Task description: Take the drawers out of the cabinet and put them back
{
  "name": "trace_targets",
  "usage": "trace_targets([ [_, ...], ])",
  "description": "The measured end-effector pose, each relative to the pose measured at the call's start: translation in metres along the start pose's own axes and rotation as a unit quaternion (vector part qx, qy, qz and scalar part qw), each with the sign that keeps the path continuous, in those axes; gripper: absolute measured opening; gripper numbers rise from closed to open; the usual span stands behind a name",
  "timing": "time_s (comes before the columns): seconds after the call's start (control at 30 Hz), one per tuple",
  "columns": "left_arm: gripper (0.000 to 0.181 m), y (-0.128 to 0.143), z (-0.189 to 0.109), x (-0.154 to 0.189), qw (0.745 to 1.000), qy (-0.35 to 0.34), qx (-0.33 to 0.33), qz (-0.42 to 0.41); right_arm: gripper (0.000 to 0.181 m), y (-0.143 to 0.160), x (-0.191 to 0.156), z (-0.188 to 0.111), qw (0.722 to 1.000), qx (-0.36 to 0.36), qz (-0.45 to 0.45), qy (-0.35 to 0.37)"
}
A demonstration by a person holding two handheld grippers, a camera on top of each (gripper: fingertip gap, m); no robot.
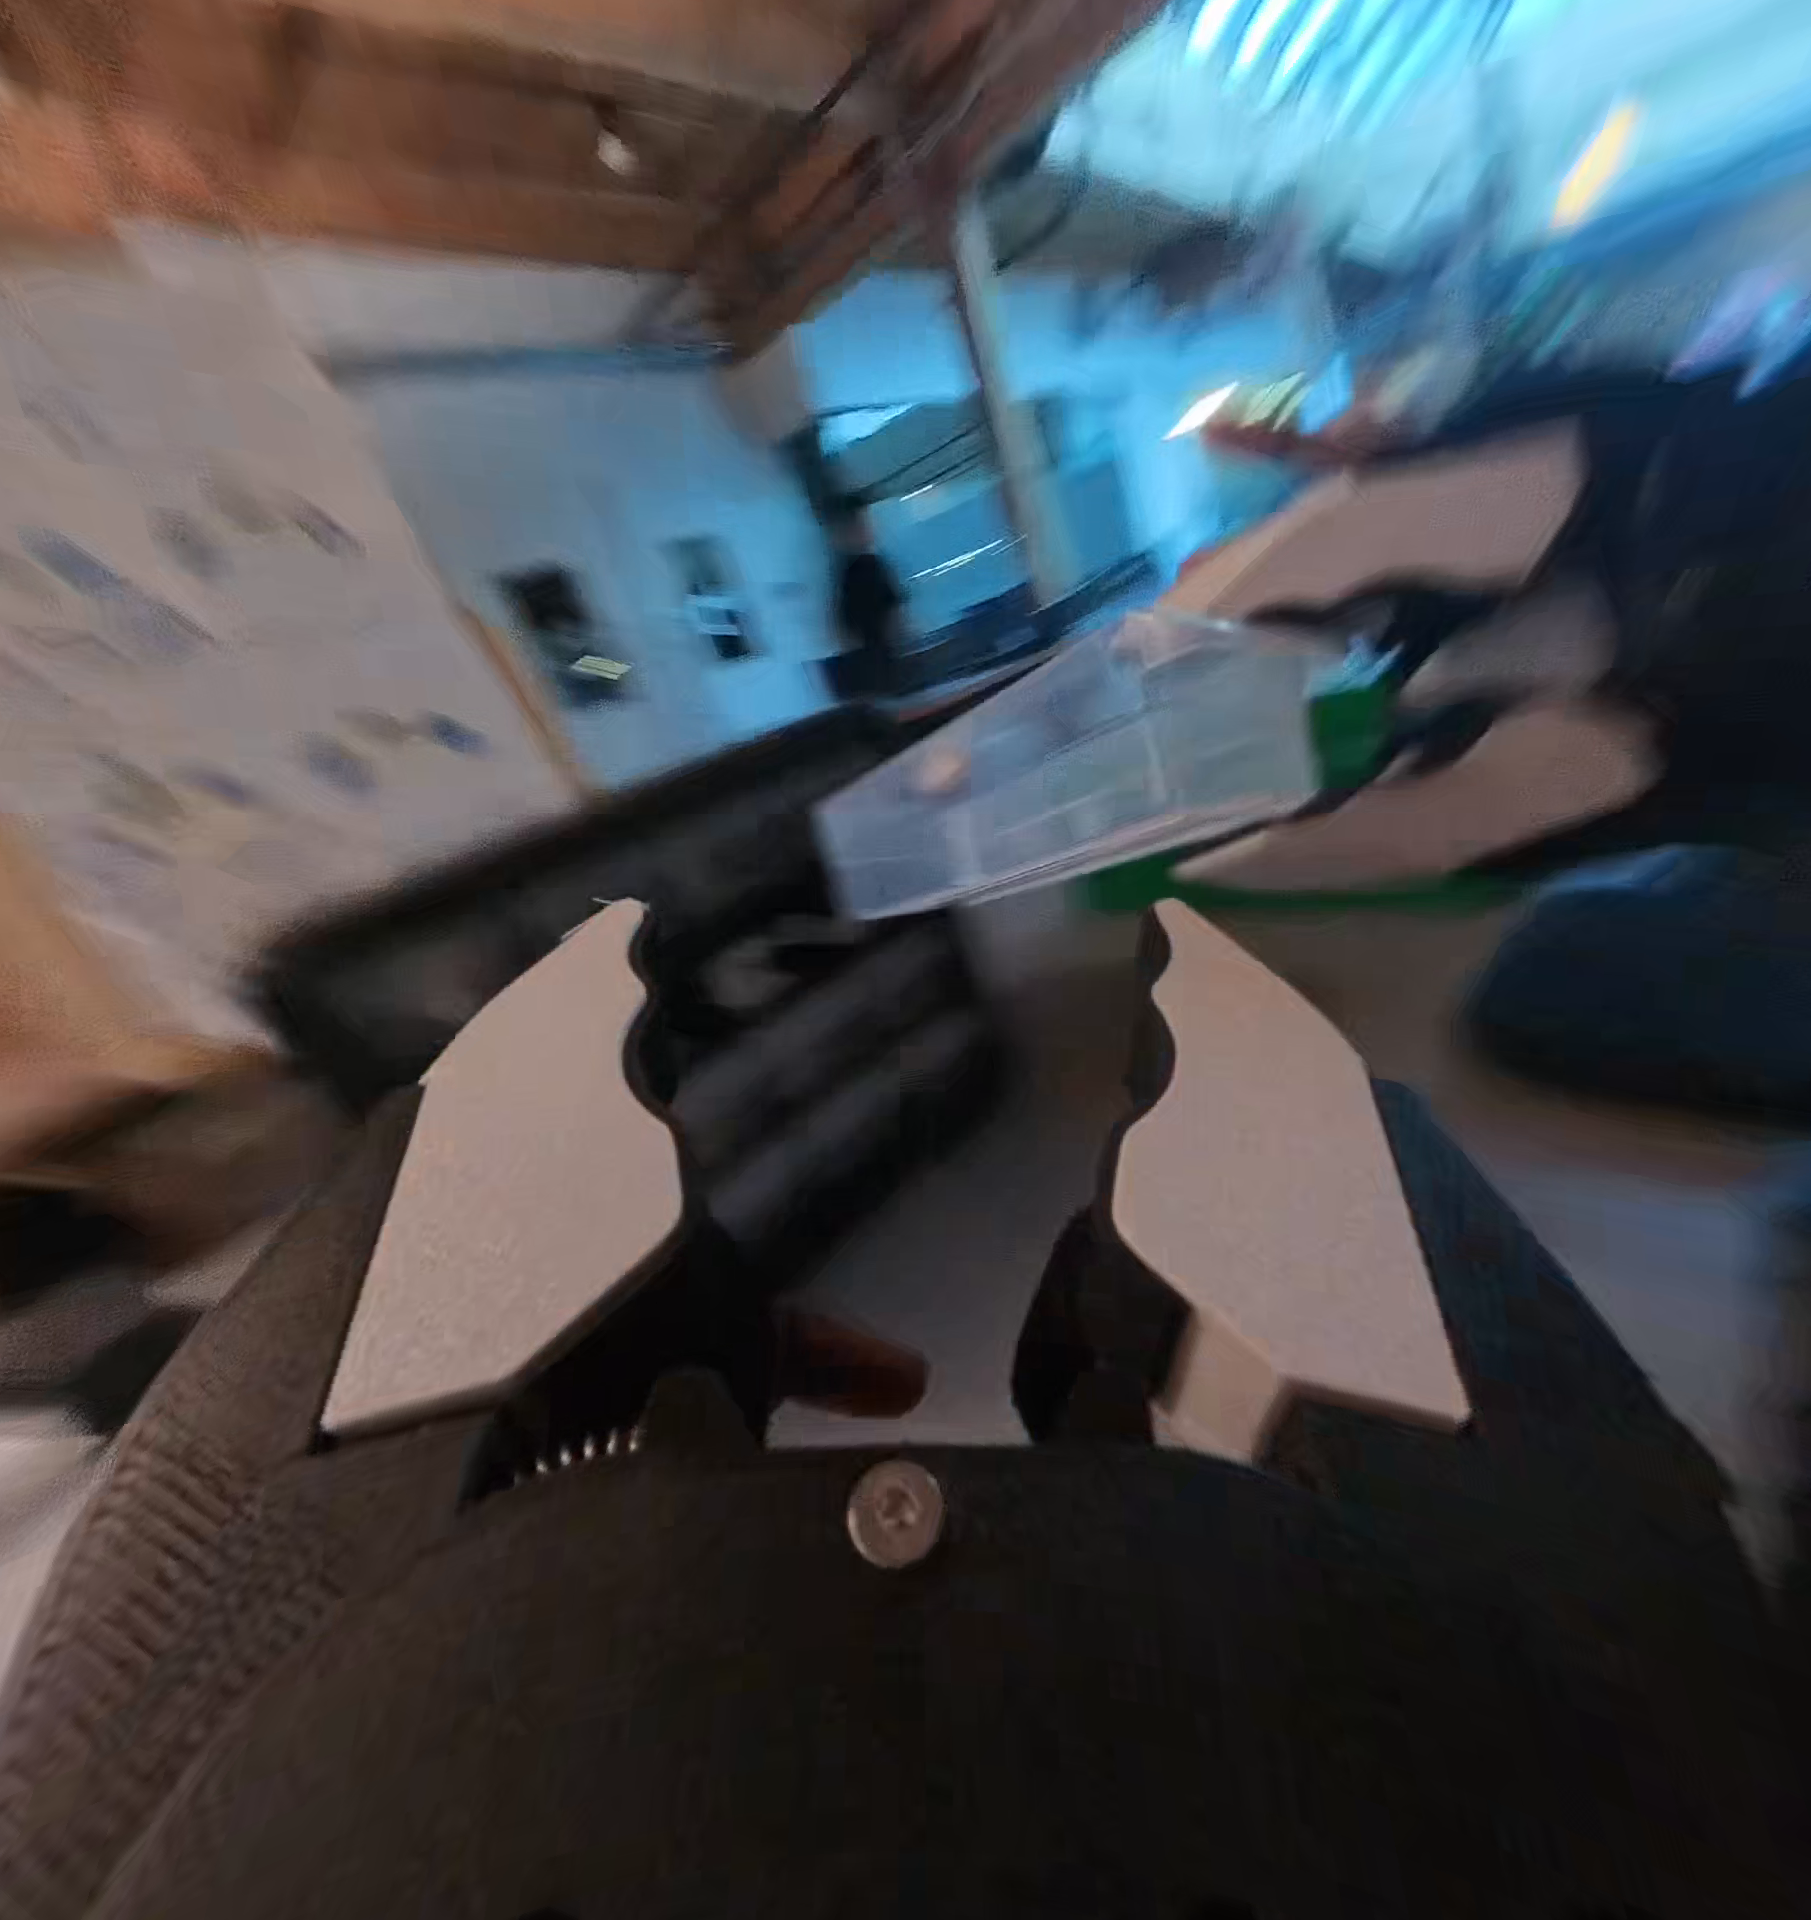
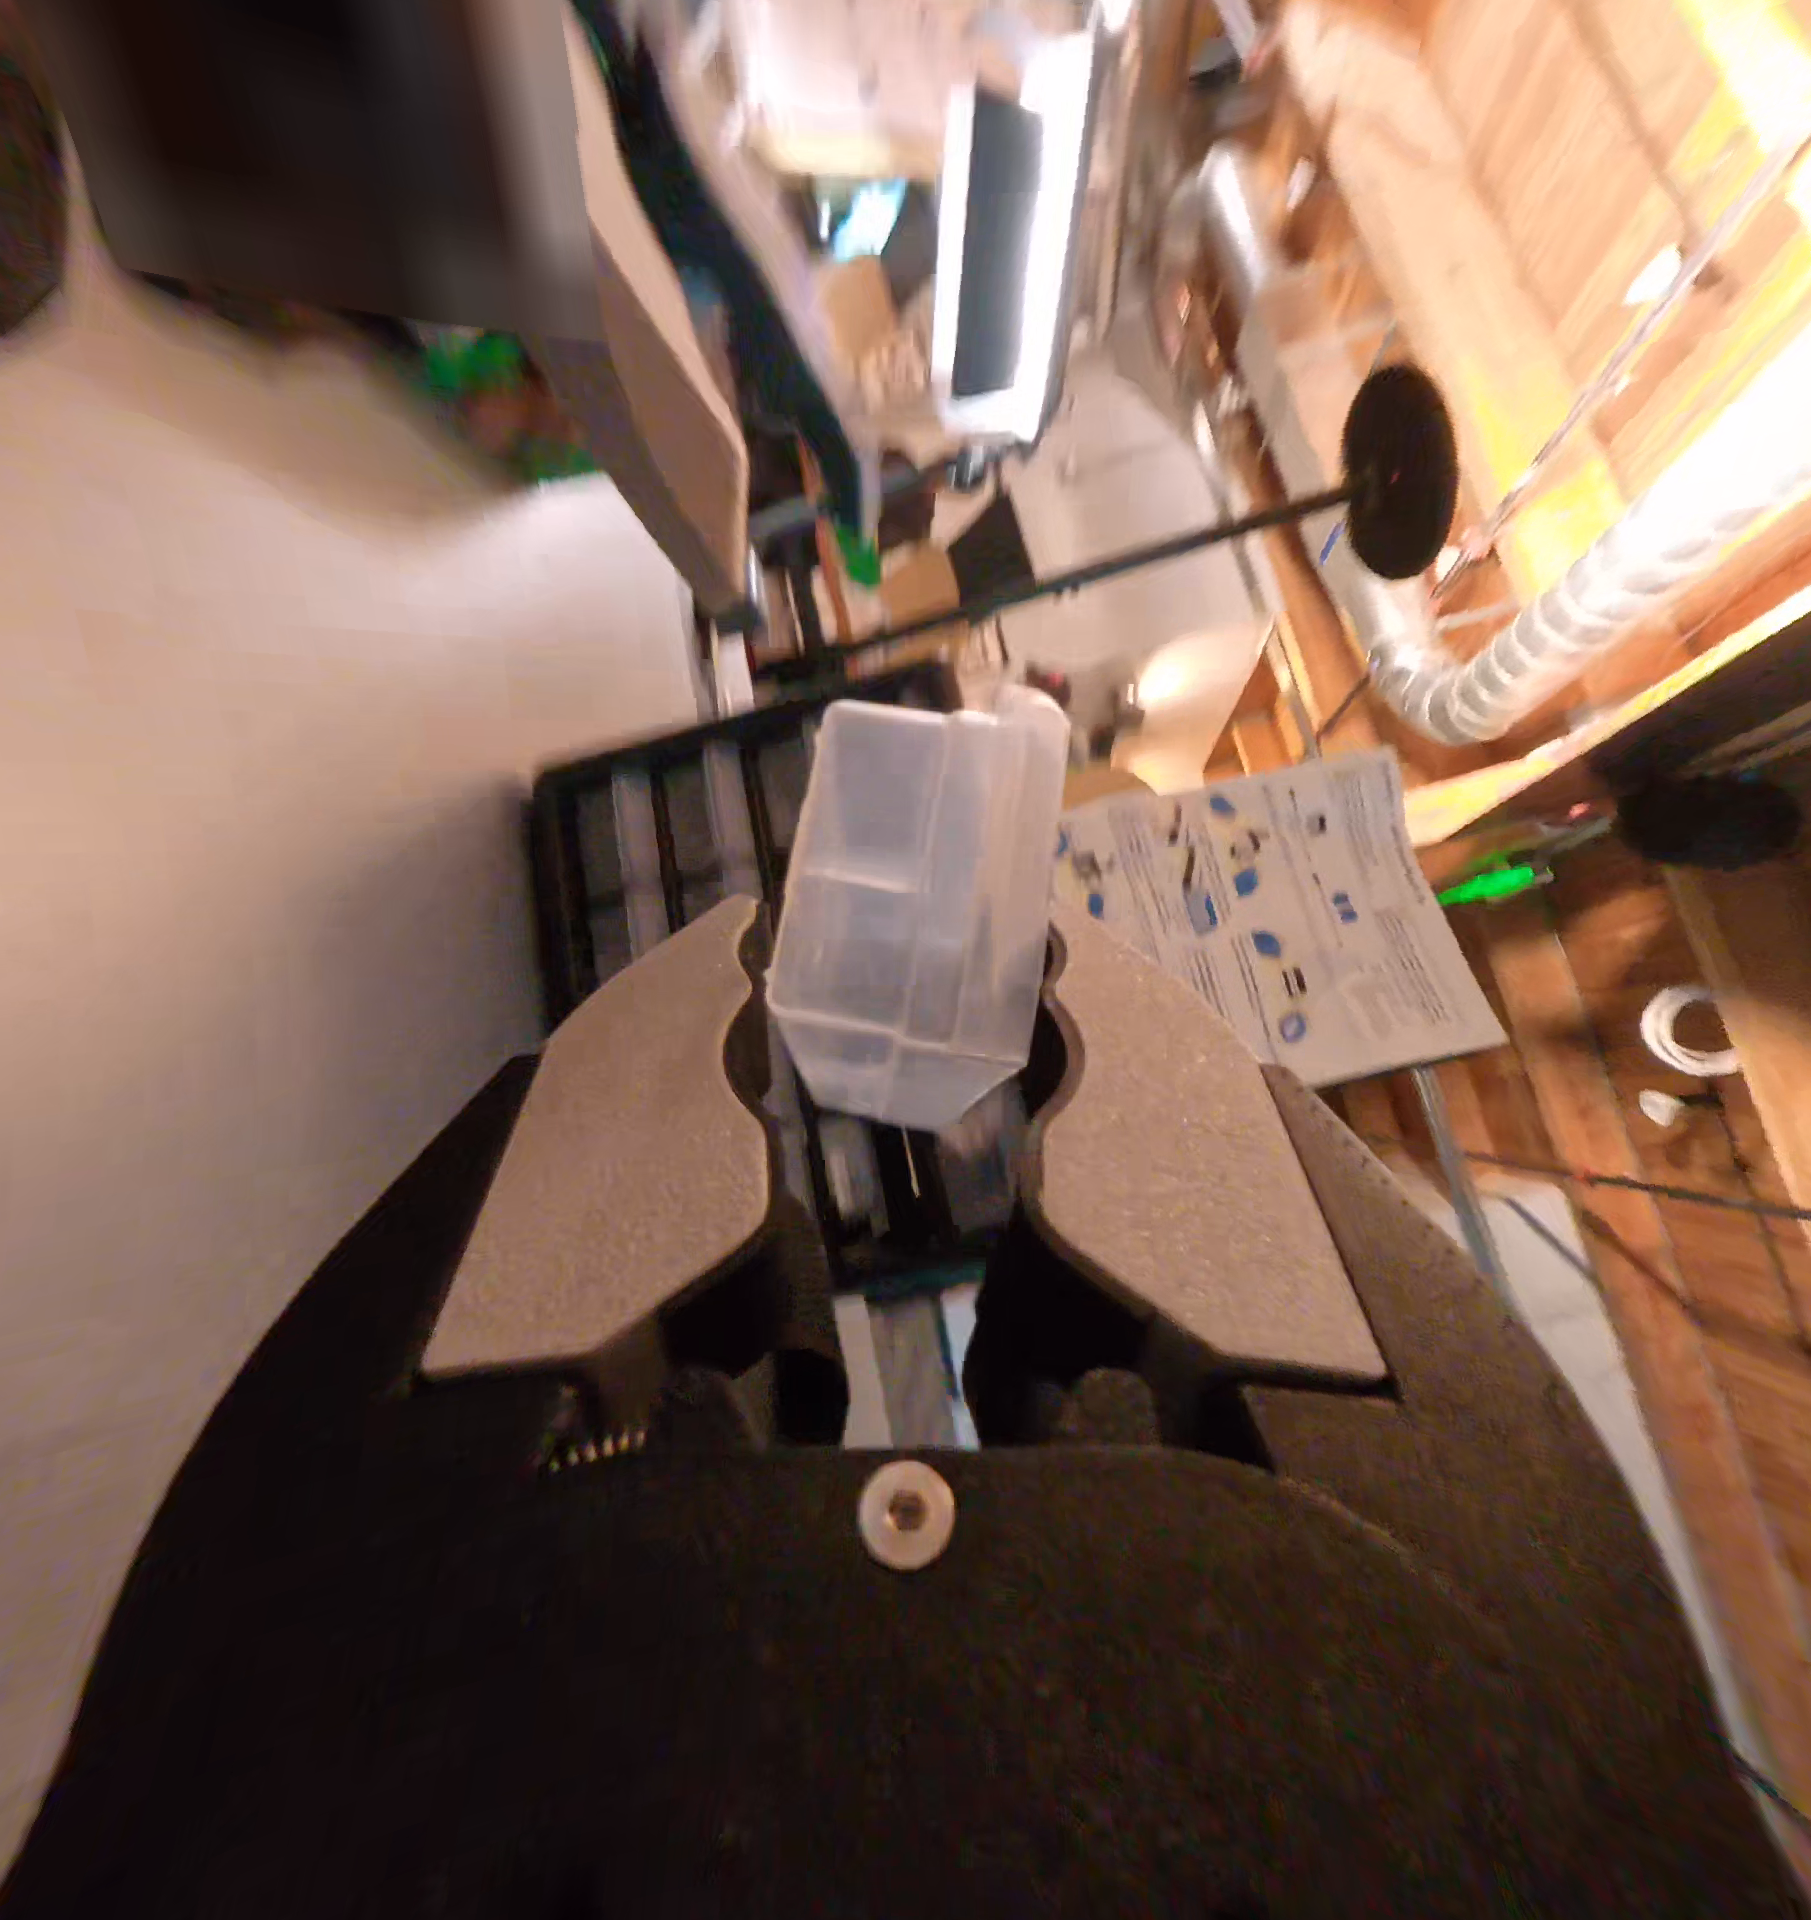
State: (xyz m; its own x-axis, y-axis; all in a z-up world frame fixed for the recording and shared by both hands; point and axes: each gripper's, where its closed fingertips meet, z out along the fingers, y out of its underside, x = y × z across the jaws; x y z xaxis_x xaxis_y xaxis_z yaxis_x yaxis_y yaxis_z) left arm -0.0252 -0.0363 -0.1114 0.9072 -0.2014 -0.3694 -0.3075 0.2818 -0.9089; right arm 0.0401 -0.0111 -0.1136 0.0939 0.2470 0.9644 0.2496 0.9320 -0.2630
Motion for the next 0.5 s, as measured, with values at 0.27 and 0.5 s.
trace_targets([
  [0.27,0.081,0.006,0.022,0.025,0.840,-0.056,-0.092,0.532,0.046,0.006,-0.024,0.016,0.990,-0.087,-0.094,-0.063],
  [0.5,0.053,0.017,0.030,0.034,0.804,-0.055,-0.096,0.584,0.046,-0.004,-0.033,0.023,0.988,-0.082,-0.102,-0.088],
])
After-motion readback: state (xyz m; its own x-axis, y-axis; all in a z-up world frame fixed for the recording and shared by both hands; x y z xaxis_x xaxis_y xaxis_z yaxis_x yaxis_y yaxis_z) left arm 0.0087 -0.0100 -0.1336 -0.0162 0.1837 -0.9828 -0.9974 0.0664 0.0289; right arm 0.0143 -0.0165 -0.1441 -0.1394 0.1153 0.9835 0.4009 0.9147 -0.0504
